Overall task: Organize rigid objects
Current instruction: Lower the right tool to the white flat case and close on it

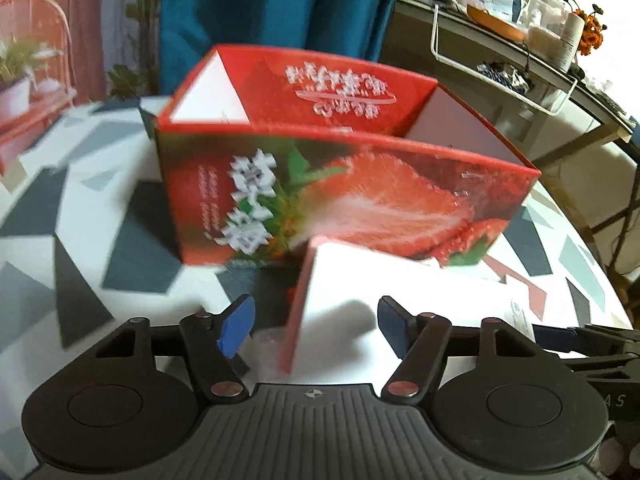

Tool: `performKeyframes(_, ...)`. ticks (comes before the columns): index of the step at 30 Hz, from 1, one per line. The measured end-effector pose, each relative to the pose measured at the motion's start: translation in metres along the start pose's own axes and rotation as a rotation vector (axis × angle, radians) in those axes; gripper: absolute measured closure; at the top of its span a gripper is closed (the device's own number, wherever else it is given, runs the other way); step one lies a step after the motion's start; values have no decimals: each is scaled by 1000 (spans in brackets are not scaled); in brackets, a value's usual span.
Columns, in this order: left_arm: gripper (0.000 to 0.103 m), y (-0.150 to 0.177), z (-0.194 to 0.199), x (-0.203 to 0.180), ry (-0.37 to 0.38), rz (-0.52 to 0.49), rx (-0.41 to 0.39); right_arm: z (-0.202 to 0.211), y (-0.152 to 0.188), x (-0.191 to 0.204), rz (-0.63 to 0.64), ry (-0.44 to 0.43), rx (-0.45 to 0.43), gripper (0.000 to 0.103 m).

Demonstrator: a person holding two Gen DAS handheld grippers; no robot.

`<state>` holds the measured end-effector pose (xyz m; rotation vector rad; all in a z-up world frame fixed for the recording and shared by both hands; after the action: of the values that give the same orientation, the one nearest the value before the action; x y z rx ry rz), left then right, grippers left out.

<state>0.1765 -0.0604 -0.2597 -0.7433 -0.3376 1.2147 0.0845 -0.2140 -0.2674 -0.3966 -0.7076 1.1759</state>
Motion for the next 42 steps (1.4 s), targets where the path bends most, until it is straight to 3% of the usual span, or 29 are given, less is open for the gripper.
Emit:
performKeyframes(8,37,9,-2,-1,60,8,2,-5,-2,4,30,-16,-19,32)
performKeyframes(17,36,11,-1,9,65,49,-4,-5,-6,22,177,0,-54,40)
performKeyframes(27,36,12,1,18,54,76,5,-13,-10,26,156,-26,-47,38)
performKeyframes(32,36,16,1,23,80,101,12,-17,-11,28,153,-19,-42,34)
performKeyframes(42,38,22,4,19,100,73,12,-23,-4,42,223,-6,-19,9)
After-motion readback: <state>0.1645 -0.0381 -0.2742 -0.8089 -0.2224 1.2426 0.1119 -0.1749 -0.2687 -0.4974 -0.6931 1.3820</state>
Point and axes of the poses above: each gripper's, at about its wrist camera, not at the fingertips, and z roughly against the way its jaws point, x to its left, y to its underside, the point moved 6 cm from there along -z, roughly the way its jaws point
